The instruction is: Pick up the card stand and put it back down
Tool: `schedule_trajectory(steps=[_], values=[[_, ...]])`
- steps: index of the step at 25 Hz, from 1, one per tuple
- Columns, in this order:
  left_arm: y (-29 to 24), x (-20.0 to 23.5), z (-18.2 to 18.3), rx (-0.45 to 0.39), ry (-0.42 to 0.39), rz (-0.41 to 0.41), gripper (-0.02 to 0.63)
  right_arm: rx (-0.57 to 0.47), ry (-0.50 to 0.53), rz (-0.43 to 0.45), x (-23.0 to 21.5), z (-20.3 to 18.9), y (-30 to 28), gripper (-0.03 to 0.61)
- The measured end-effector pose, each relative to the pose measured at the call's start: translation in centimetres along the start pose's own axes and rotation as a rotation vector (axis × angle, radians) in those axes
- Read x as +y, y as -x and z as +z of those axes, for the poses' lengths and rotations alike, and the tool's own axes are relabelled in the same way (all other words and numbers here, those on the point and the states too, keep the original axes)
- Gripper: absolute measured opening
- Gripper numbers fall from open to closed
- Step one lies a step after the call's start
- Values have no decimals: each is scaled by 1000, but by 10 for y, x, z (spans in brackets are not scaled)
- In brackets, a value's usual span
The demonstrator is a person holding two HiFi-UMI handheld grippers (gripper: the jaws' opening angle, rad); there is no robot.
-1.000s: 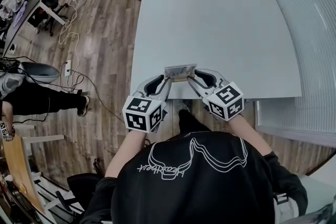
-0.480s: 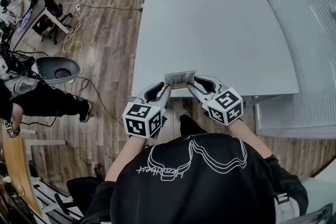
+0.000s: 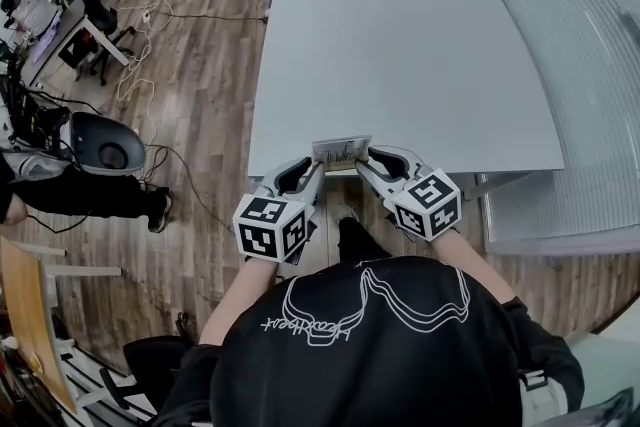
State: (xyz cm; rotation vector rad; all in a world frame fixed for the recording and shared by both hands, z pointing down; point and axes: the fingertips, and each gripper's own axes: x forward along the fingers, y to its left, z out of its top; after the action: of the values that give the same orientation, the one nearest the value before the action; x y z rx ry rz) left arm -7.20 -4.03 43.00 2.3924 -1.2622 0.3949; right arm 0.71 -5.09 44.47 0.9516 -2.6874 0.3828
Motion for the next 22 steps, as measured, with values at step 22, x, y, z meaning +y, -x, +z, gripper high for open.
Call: schedule_trajectory(steps=[22], values=[[-6,4,1,0,10,-15,97,15,-8,-16,-5,0,-5,120]])
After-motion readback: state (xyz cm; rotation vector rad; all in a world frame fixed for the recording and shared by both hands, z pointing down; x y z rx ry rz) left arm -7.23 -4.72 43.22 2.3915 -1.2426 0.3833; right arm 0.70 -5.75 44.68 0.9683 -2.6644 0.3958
